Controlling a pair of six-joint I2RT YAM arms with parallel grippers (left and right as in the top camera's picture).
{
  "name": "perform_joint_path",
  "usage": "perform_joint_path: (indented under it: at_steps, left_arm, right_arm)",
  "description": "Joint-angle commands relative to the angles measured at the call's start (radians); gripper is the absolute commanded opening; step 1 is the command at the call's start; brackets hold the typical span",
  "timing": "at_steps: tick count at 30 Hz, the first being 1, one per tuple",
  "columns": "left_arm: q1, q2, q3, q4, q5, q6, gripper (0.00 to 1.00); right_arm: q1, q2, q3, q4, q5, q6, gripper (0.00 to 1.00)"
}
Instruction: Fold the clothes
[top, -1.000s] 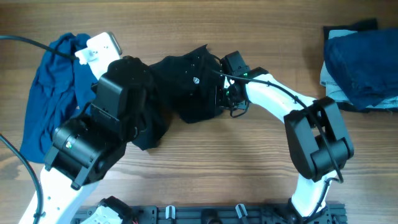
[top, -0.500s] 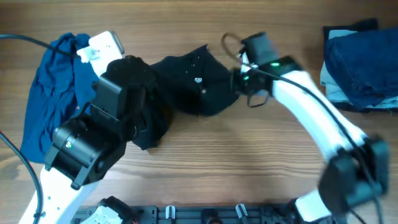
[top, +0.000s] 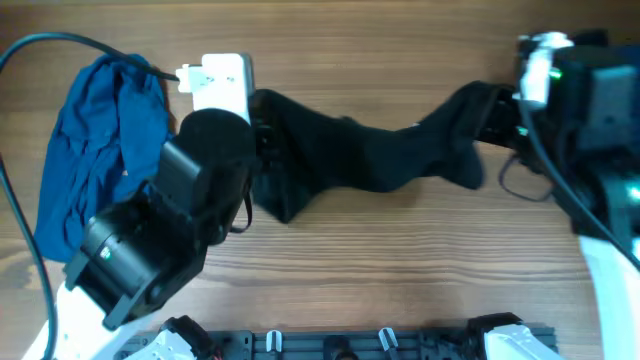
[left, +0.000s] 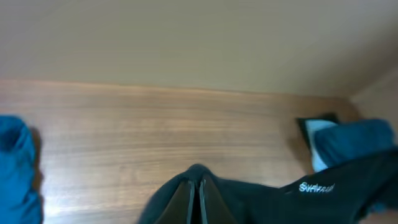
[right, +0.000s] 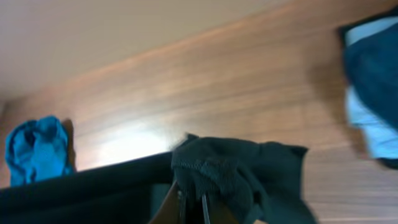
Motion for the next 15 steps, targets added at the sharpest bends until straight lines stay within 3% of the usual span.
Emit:
perform_joint_path:
  at_steps: [1, 10, 15]
  left_arm:
    - [-0.056, -0.032, 0.094, -0.051, -0.012, 0.056, 0.04]
    - [-0.078, -0.181, 0.145, -0.211, -0.331, -0.058, 0.04]
    - [-0.078, -0.225, 0.145, -0.273, -0.337, -0.106, 0.04]
  right_arm:
    - [-0.014, -0.046, 0.102, -0.081, 0.077, -0.021, 0.04]
    - [-0.014, -0.074, 0.203, -0.212, 0.159, 0.002, 0.04]
    - [-0.014, -0.073, 0.209, -0.28, 0.162, 0.052, 0.04]
